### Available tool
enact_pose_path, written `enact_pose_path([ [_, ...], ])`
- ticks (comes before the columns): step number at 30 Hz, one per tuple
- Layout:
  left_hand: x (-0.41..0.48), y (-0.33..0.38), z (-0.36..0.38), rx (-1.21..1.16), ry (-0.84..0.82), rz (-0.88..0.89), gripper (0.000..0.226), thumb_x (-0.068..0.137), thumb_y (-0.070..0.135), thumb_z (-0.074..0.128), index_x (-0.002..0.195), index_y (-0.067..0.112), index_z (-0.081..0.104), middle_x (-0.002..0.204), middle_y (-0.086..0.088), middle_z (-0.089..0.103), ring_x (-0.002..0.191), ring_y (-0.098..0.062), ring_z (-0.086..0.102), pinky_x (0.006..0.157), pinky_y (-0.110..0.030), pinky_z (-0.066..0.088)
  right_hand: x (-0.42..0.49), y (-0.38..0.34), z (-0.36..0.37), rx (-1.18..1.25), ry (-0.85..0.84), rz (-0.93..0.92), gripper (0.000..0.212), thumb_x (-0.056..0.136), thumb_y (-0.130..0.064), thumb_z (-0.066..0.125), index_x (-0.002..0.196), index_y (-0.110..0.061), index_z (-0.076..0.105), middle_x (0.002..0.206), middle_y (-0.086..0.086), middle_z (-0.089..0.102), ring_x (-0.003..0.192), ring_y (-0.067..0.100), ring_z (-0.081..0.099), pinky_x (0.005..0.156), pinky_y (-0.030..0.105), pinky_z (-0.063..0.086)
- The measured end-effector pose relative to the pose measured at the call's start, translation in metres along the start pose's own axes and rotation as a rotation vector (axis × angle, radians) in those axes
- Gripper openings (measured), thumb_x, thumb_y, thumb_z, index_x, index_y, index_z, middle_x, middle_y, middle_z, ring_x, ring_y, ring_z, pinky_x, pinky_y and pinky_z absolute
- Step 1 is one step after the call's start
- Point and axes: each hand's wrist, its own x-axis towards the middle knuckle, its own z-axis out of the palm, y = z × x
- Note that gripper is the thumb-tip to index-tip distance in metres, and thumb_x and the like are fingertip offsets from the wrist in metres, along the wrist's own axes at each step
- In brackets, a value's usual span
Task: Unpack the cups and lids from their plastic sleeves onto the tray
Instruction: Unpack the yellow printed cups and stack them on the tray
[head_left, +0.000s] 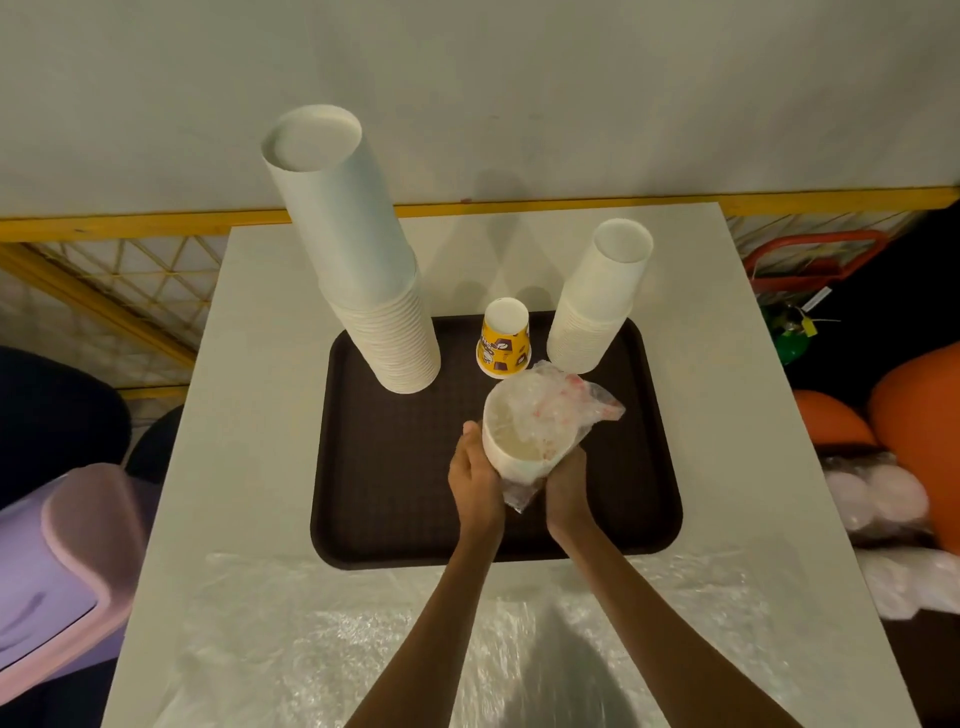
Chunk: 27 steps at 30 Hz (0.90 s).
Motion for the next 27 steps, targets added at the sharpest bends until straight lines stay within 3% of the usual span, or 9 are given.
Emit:
enact_pose_path([
  [2,0.005,-0.007,-0.01,0.072,0.033,0.115,0.023,0.101,0.017,0.043,0.107,0.015,0.065,0.105,-0.007,0.067,0.101,-0.019,0.063,0.087,-0.035,0.056,0.004,-0.002,-0.006,0.023,0.072,-0.039,0.01,0.1,-0.021,0.043,0.1,-0.028,0.05,0.1,-0.009,0.055,0.106,0.013,0.057,0.074,0.009,0.047],
  [3,0.005,-0.006,-0.013,0.08,0.061,0.154,0.023,0.1,0.017,0.044,0.112,0.012,0.064,0.109,-0.006,0.067,0.105,-0.018,0.062,0.092,-0.04,0.053,0.006,-0.004,-0.011,0.003,0.117,-0.097,0.025,0.1,-0.007,0.04,0.096,-0.029,0.051,0.096,-0.008,0.056,0.099,0.007,0.059,0.07,0.008,0.046],
  [5,0.0,0.006,-0.015,0.042,0.123,0.212,0.024,0.1,0.018,0.045,0.116,0.011,0.062,0.114,-0.004,0.066,0.11,-0.015,0.061,0.099,-0.04,0.049,0.003,-0.018,-0.018,0.021,0.166,-0.187,0.028,0.1,-0.002,0.038,0.095,-0.024,0.055,0.095,-0.004,0.058,0.091,0.002,0.059,0.069,0.009,0.046],
  [9,-0.027,0.032,-0.009,-0.096,0.07,0.354,0.032,0.095,0.034,0.039,0.115,0.017,0.058,0.117,-0.003,0.064,0.113,-0.014,0.06,0.095,-0.028,0.05,-0.018,-0.032,-0.015,0.069,0.143,-0.281,0.022,0.102,-0.01,0.034,0.111,-0.015,0.054,0.108,0.0,0.06,0.096,-0.005,0.06,0.075,0.009,0.048],
  [13,-0.047,0.033,0.007,-0.045,-0.095,0.395,0.036,0.091,0.049,0.035,0.121,0.034,0.048,0.12,0.022,0.055,0.113,0.001,0.055,0.091,-0.026,0.052,-0.044,-0.014,-0.004,0.003,-0.024,-0.205,0.039,0.101,-0.015,0.035,0.14,-0.009,0.034,0.136,0.006,0.044,0.116,0.008,0.052,0.08,0.004,0.042],
  [15,-0.046,0.027,0.008,-0.015,-0.13,0.404,0.038,0.092,0.057,0.034,0.124,0.038,0.043,0.124,0.027,0.051,0.118,0.0,0.052,0.096,-0.031,0.051,-0.045,-0.01,0.003,0.075,-0.051,-0.168,0.048,0.1,-0.035,0.035,0.144,-0.016,0.029,0.136,-0.002,0.044,0.115,0.005,0.053,0.08,0.007,0.046],
  [19,-0.04,0.018,0.004,0.008,-0.186,0.405,0.069,0.077,0.084,0.033,0.129,0.038,0.038,0.137,0.002,0.046,0.127,-0.015,0.048,0.101,-0.036,0.046,-0.04,-0.002,0.0,0.04,-0.088,-0.219,0.09,0.07,-0.082,0.047,0.139,-0.028,0.029,0.134,-0.014,0.044,0.12,0.002,0.052,0.083,0.011,0.047],
  [24,-0.033,0.005,-0.003,0.028,-0.223,0.402,0.074,0.076,0.083,0.036,0.132,0.035,0.036,0.138,0.009,0.044,0.128,-0.008,0.047,0.103,-0.028,0.045,-0.032,0.014,-0.008,-0.069,-0.092,-0.317,0.087,0.074,-0.08,0.045,0.138,-0.023,0.028,0.139,-0.01,0.04,0.122,-0.007,0.048,0.089,0.011,0.045],
  [27,-0.03,-0.004,-0.007,0.077,-0.253,0.403,0.07,0.081,0.079,0.033,0.137,0.038,0.027,0.143,0.01,0.039,0.131,-0.004,0.043,0.104,-0.024,0.042,-0.025,0.02,-0.013,-0.132,-0.132,-0.323,0.09,0.081,-0.074,0.043,0.144,-0.013,0.026,0.142,-0.001,0.042,0.127,0.0,0.046,0.094,0.015,0.045],
])
